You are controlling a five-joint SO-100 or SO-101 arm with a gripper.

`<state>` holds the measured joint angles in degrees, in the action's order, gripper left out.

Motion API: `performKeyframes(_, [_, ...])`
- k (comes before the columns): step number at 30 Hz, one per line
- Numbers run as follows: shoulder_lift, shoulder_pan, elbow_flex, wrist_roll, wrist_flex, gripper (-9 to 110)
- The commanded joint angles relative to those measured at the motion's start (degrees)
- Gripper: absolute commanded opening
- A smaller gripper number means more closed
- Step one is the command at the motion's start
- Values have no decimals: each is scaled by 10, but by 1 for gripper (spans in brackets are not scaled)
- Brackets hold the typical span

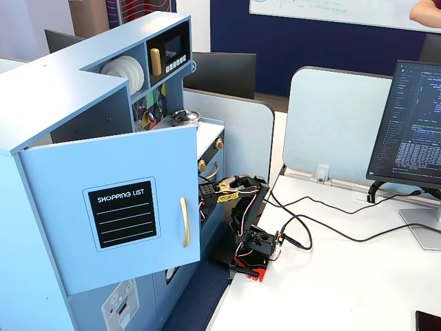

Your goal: Pick up the green pineapple from the left cabinet and place it in the green recipient

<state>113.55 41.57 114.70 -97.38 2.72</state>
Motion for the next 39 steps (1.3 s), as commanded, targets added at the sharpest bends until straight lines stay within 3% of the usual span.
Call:
performKeyframes(1, [-28,-4,-66,-3,33,50])
performKeyframes(16, [-176,2,-221,15,54,56])
performKeyframes(39, [-360,23,-433,10,58,56])
